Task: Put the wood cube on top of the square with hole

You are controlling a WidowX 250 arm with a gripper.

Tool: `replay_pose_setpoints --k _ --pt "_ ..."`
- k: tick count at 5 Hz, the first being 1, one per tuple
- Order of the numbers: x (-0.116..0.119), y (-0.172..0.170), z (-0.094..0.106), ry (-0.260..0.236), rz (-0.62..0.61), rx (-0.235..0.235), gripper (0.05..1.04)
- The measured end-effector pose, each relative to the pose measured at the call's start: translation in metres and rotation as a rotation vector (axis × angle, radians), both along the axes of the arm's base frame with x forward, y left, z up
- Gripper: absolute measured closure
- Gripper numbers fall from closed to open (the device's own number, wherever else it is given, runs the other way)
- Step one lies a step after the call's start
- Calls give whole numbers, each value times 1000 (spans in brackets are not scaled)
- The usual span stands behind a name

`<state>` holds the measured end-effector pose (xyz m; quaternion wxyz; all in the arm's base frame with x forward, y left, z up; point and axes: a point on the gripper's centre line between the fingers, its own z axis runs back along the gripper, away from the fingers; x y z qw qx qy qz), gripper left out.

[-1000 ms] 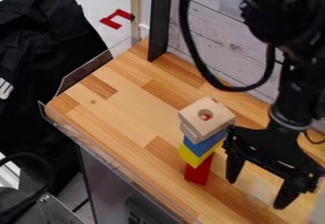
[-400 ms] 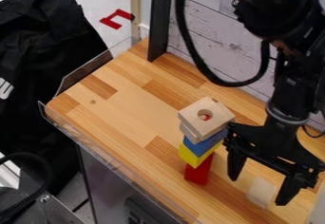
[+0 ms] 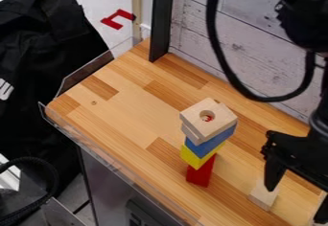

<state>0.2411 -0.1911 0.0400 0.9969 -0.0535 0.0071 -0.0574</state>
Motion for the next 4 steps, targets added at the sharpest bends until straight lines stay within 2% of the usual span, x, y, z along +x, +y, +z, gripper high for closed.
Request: replay_pose_setpoints --k 1,4 --pt "4 -2 -8 -6 15 1 85" --pt "13 18 -27 34 96 73 85"
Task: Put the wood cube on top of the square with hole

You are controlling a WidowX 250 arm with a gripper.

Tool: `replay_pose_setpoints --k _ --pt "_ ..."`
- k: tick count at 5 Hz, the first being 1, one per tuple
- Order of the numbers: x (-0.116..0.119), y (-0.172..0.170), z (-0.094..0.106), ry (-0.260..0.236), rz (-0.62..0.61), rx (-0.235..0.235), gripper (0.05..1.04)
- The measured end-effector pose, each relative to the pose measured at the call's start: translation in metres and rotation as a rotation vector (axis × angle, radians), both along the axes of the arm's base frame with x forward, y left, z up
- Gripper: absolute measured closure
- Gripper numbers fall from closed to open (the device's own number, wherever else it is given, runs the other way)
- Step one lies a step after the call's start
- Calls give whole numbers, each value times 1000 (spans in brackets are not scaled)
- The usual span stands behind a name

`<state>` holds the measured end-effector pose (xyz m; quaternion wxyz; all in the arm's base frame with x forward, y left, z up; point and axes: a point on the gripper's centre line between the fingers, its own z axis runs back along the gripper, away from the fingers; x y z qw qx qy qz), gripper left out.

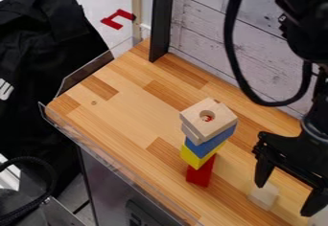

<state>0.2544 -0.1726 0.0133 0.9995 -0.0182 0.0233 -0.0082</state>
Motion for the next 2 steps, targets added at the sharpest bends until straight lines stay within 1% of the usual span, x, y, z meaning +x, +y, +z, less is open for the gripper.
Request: replay_pose_setpoints --k 1,2 --pt "1 1 -6 16 3 22 85" --pt "1 2 -13 34 7 34 85"
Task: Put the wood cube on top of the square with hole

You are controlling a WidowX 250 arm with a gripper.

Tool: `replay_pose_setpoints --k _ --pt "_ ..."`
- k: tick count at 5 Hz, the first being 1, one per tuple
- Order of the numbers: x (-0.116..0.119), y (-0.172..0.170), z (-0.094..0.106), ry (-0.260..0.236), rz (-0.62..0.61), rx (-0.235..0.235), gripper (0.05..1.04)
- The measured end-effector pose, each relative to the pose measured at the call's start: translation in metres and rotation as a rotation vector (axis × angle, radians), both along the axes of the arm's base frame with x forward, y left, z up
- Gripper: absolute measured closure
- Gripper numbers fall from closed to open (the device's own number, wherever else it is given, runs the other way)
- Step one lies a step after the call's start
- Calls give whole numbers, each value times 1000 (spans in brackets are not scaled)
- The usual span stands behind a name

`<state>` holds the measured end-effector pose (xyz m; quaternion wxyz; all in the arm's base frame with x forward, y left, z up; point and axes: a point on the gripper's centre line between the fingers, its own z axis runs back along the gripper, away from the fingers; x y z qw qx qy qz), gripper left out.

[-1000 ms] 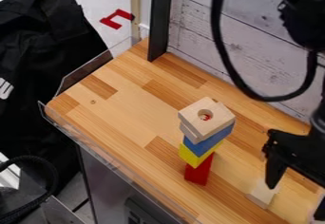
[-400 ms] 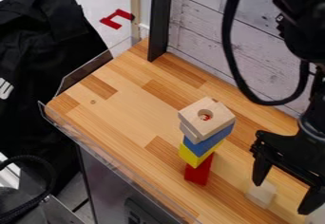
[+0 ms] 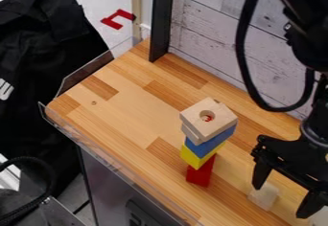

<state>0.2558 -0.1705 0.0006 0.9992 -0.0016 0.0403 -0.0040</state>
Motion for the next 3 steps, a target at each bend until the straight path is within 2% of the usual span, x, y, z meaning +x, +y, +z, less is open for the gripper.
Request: replay_pose_setpoints --k 2,3 --pt "1 9 -12 37 56 24 85" --pt "5 16 -12 35 85 28 85"
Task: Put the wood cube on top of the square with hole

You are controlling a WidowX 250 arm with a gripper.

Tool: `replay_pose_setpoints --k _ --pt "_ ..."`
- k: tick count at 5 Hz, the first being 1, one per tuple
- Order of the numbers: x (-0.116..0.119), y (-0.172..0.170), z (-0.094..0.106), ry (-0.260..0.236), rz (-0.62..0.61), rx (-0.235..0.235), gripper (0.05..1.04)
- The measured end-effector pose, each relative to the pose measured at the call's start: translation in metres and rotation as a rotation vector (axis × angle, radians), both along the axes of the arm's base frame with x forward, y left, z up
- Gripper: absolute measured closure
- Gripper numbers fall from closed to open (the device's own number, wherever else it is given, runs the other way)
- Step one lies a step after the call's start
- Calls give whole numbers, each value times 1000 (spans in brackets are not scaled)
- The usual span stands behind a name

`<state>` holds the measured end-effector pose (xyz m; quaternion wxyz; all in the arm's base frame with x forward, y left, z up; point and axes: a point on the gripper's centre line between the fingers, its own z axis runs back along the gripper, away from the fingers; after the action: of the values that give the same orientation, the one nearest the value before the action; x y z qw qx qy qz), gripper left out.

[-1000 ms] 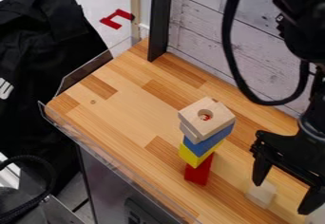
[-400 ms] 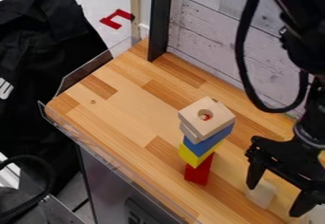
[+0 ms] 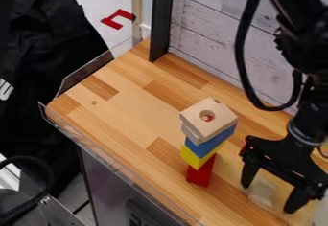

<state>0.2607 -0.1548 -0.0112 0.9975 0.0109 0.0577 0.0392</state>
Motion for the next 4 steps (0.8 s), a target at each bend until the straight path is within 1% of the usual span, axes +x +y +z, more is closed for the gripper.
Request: replay_pose_setpoints --k 1,3,4 --pt "0 5 -5 15 20 9 85" --pt "3 2 -7 23 34 -7 85" --pt "3 0 -7 24 41 -25 121"
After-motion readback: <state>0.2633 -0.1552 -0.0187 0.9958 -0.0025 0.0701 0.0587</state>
